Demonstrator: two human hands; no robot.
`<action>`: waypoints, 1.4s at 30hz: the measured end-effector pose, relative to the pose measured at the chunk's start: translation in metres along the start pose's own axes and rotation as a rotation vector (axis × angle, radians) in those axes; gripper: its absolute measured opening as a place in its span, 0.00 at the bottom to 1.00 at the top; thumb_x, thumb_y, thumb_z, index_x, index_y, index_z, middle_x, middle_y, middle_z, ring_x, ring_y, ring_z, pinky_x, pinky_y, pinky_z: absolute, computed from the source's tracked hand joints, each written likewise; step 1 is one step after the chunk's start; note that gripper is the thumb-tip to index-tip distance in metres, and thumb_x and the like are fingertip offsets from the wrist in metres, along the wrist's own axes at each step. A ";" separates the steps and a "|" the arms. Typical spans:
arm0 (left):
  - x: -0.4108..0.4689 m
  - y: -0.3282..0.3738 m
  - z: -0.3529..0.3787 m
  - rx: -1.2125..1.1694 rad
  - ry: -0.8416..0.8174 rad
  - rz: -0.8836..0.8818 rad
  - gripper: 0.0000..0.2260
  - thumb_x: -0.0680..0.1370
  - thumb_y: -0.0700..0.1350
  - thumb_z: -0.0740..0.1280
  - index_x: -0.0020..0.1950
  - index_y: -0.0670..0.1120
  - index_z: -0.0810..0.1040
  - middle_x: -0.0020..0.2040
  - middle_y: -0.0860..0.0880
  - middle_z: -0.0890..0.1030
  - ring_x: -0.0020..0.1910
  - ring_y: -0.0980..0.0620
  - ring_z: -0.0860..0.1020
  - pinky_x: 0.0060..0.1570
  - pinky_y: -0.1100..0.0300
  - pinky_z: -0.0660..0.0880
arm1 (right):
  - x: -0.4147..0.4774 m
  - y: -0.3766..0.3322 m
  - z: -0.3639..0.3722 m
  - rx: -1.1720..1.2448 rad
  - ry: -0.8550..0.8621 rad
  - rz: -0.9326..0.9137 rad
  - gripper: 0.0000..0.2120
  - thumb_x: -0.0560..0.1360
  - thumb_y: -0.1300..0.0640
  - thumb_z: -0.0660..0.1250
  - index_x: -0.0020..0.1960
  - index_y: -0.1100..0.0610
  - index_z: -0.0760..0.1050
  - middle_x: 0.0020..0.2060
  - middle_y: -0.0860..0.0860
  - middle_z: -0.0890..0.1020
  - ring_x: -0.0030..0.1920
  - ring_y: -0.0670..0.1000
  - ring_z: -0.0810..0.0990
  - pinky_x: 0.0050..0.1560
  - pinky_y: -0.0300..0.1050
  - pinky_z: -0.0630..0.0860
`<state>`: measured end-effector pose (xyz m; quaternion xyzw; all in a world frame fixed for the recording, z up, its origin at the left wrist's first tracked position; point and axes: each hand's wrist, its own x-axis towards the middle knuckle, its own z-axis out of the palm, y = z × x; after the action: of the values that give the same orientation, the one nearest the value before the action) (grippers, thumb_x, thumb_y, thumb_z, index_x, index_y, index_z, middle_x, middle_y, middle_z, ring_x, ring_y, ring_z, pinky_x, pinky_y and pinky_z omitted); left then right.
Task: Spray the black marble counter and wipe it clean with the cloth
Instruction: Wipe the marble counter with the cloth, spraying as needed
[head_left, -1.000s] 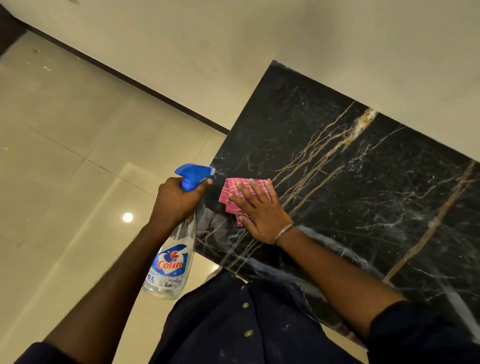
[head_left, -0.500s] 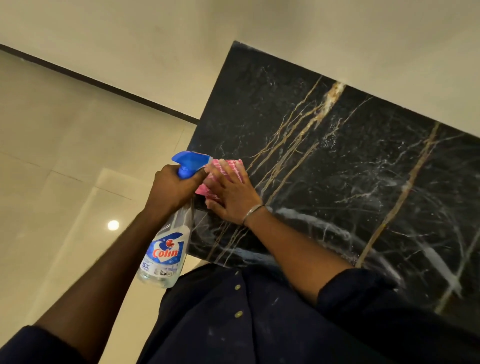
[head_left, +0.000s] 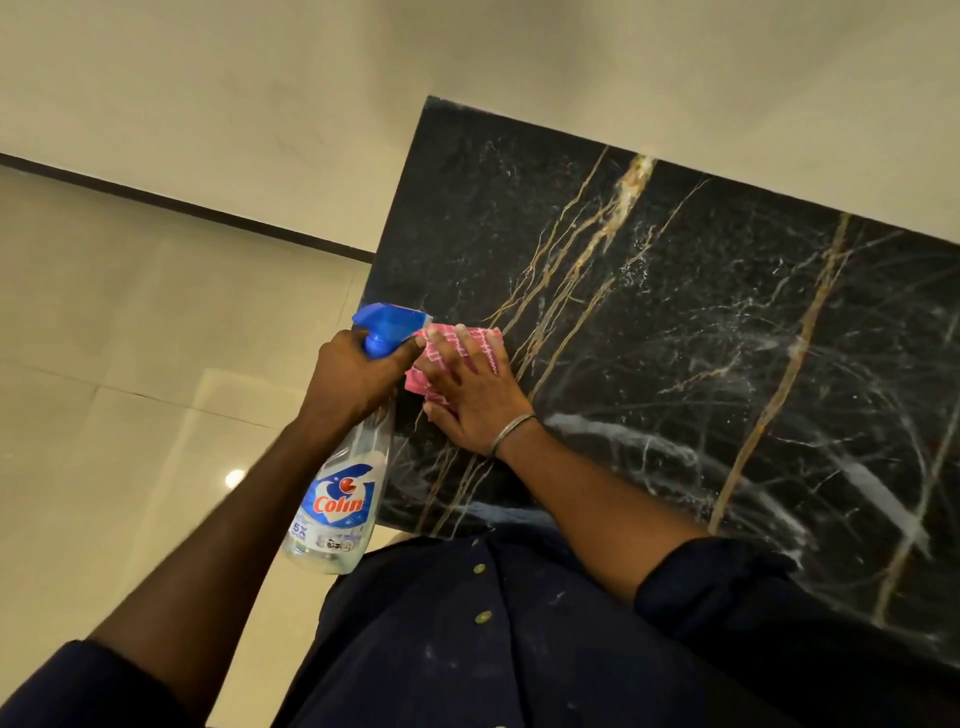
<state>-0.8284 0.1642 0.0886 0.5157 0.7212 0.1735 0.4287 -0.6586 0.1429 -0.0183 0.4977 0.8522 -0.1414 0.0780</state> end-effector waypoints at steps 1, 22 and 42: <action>-0.001 -0.001 0.001 0.010 -0.006 0.001 0.16 0.75 0.58 0.68 0.47 0.44 0.76 0.32 0.52 0.76 0.32 0.57 0.75 0.32 0.66 0.66 | 0.001 0.001 -0.001 -0.003 -0.001 -0.007 0.31 0.80 0.38 0.51 0.80 0.46 0.50 0.80 0.54 0.49 0.79 0.62 0.47 0.73 0.72 0.44; -0.020 0.010 0.023 0.073 -0.009 0.061 0.22 0.74 0.60 0.67 0.51 0.41 0.80 0.38 0.44 0.82 0.37 0.47 0.81 0.36 0.63 0.74 | -0.025 0.045 0.000 0.009 -0.023 0.085 0.30 0.81 0.39 0.49 0.80 0.44 0.45 0.80 0.53 0.45 0.79 0.61 0.43 0.73 0.71 0.39; 0.020 0.019 0.003 0.127 -0.110 0.207 0.19 0.76 0.56 0.67 0.57 0.42 0.77 0.40 0.47 0.79 0.35 0.56 0.76 0.36 0.67 0.70 | -0.017 0.024 0.004 0.086 0.046 0.296 0.32 0.81 0.40 0.49 0.80 0.47 0.42 0.80 0.55 0.43 0.79 0.63 0.40 0.71 0.72 0.32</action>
<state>-0.8165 0.1889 0.0913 0.6220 0.6493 0.1423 0.4139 -0.6296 0.1383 -0.0212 0.6240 0.7641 -0.1534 0.0572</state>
